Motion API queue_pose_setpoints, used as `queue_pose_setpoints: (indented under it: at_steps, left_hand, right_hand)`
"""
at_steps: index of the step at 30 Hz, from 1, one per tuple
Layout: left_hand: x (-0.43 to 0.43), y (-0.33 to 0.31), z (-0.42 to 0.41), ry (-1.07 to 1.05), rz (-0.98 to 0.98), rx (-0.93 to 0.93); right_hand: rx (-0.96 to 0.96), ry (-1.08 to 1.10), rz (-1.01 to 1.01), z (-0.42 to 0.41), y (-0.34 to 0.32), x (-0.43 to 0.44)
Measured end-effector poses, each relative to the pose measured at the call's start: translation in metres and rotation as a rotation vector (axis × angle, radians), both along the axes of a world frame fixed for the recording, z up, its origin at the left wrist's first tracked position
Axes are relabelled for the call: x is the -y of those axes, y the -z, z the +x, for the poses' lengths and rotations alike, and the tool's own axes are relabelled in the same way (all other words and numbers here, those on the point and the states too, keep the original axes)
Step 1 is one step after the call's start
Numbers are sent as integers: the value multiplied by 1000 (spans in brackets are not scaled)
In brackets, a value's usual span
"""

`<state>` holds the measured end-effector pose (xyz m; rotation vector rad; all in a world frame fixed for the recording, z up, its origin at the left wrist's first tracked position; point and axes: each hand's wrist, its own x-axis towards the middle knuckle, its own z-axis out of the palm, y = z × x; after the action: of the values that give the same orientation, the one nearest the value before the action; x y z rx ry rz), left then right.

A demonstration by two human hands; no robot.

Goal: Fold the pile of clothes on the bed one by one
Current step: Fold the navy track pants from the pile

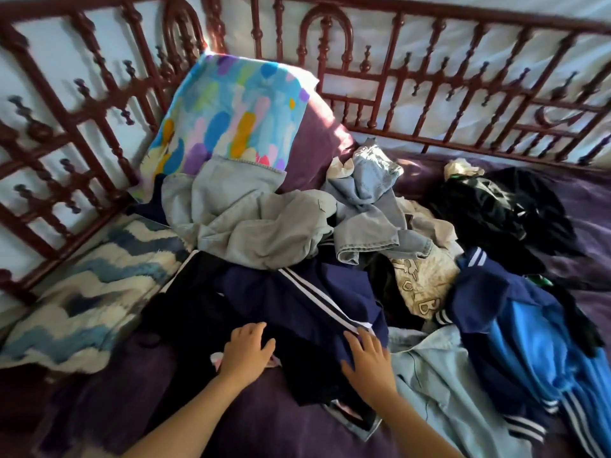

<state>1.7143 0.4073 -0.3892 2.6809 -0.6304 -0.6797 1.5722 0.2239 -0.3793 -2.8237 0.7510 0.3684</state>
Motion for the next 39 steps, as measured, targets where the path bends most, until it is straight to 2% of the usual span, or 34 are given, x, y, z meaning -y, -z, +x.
queue_pose_setpoints:
  at_steps: [3,7,12,14,17,19,28,30,34,39]
  left_hand:
    - [6,11,10,3,22,-41]
    - [18,21,23,3,5,-78]
    - [28,36,39,23,-20,-125]
    - [31,41,44,36,-32,-156]
    - [36,48,51,65,-48,-192]
    - [38,52,55,76,-68,-208]
    - [43,55,54,163,-61,-295]
    - [42,51,51,161,-87,-297]
    - [35,38,44,147,-200,-262]
    - [37,13,37,134,-365,-138]
  right_hand:
    - [82,-28,-92,8,-1,-3]
    - [143,7,-89,30,7,2]
    - [-83,56,-28,57,15,9]
    - [-79,74,-33,63,27,14]
    - [71,111,-9,66,26,14]
    - [253,133,-99,65,30,11]
    - [469,263,-100,42,22,-4]
    - [527,323,-41,31,12,-5]
    - [631,665,233,12,-27,3]
    - [847,709,241,-7,-101,28]
